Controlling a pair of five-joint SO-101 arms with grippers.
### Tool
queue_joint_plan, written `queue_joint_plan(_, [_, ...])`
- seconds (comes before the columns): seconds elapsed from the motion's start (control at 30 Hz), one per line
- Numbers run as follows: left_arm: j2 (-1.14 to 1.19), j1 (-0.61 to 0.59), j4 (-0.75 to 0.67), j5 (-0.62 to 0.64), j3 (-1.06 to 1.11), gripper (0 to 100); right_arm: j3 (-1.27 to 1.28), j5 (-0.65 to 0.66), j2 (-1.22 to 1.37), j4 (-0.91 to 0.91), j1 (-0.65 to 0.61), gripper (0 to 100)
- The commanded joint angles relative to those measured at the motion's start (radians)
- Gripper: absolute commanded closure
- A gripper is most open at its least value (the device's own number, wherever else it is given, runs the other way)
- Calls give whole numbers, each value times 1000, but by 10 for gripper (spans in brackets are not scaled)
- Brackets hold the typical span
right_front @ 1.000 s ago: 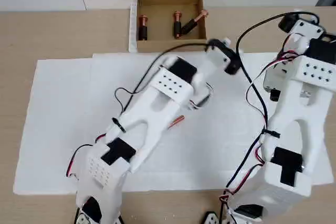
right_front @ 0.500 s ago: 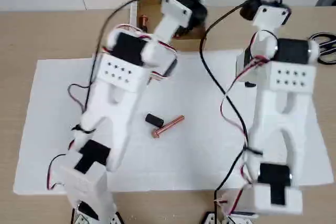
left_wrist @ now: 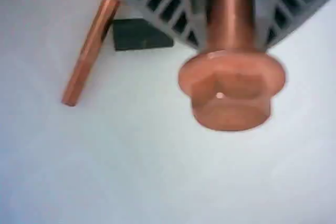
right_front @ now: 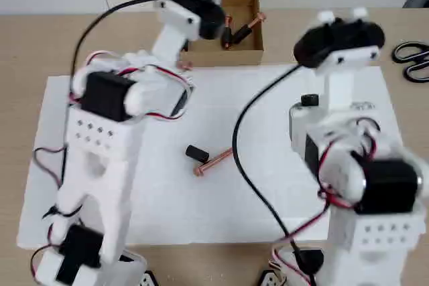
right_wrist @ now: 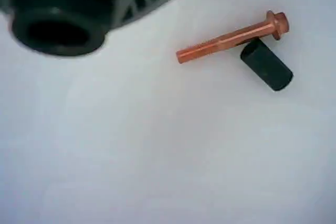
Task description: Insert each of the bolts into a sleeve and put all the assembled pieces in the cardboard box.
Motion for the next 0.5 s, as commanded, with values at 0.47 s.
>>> queue_joint_plan(0.47, [-161,-46,-12,37,176,994,934,-20,-392,-932,-47,994])
